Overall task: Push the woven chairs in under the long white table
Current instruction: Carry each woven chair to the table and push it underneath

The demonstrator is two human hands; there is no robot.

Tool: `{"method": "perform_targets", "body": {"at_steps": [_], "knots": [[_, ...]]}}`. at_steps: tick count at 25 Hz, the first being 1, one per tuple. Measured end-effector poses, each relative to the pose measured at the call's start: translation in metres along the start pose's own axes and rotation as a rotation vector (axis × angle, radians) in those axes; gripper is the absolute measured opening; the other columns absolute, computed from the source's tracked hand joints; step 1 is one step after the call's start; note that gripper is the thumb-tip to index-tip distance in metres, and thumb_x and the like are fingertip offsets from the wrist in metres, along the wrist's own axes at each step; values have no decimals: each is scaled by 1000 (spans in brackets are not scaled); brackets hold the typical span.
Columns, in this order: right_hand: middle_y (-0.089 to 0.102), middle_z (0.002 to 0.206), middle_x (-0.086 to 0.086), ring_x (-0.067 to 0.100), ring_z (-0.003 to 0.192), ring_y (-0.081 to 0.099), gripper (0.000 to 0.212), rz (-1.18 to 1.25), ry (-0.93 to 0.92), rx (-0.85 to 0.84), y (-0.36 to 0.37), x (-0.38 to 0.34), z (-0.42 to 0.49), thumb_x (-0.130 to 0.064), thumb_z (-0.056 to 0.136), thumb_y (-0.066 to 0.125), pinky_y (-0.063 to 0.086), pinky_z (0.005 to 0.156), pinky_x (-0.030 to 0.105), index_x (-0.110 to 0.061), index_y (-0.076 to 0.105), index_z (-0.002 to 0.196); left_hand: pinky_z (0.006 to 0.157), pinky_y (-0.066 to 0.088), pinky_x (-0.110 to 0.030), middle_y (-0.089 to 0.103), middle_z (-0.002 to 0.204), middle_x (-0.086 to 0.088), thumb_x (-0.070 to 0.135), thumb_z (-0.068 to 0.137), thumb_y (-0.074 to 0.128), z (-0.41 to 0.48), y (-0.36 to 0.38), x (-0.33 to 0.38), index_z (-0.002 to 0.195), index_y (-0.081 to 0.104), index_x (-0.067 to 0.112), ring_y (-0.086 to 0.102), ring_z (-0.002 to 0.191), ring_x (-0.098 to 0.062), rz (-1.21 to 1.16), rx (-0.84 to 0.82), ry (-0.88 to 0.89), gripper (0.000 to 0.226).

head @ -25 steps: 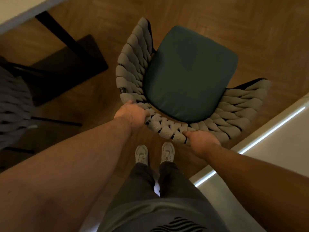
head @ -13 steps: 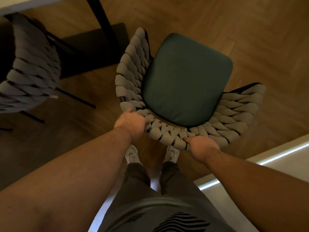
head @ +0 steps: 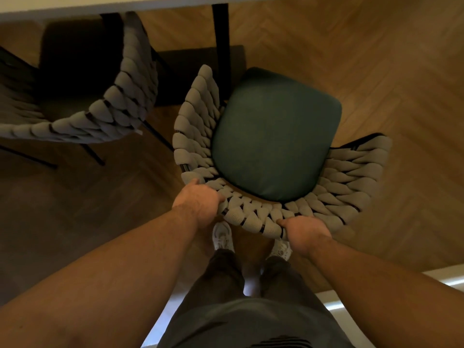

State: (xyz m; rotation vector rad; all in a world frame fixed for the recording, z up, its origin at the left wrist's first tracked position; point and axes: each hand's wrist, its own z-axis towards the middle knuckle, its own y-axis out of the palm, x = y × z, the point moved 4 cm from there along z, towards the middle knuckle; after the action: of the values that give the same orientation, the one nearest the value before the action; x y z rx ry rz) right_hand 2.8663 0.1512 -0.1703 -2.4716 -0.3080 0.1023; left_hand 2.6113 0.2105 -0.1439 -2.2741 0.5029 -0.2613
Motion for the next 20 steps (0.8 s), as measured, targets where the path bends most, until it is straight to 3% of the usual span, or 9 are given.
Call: {"method": "perform_targets", "body": {"at_steps": [4,10,15,20], "knots": [[64,140,0,24,127,61,59,-71,-38,23,-15,-21,8,-13,105,54,51,107,45,-40,43,156,116,33,-46,70,113,8,37,99,62,-17,9,-24,127,62,39,62,115,-18,-20,-3,-32,27],[65,136,1,24,125,62,57,-193,-103,-21,-44,-19,26,-13,105,55,50,107,45,-39,45,155,97,52,-40,69,121,4,41,100,64,-27,6,-28,137,60,36,63,112,-19,-187,-90,-99,37],[66,135,1,24,124,62,51,-254,-160,-29,-71,4,37,-16,107,52,50,106,44,-38,49,153,97,53,-41,68,122,3,40,100,65,-18,-5,-12,139,59,36,63,113,-19,-264,-137,-184,40],[69,127,-2,23,120,63,45,-315,-160,18,-91,31,53,-17,105,55,48,104,44,-39,57,144,96,50,-39,68,123,4,47,101,61,-9,-14,5,141,57,39,62,114,-20,-270,-41,-237,41]]}}
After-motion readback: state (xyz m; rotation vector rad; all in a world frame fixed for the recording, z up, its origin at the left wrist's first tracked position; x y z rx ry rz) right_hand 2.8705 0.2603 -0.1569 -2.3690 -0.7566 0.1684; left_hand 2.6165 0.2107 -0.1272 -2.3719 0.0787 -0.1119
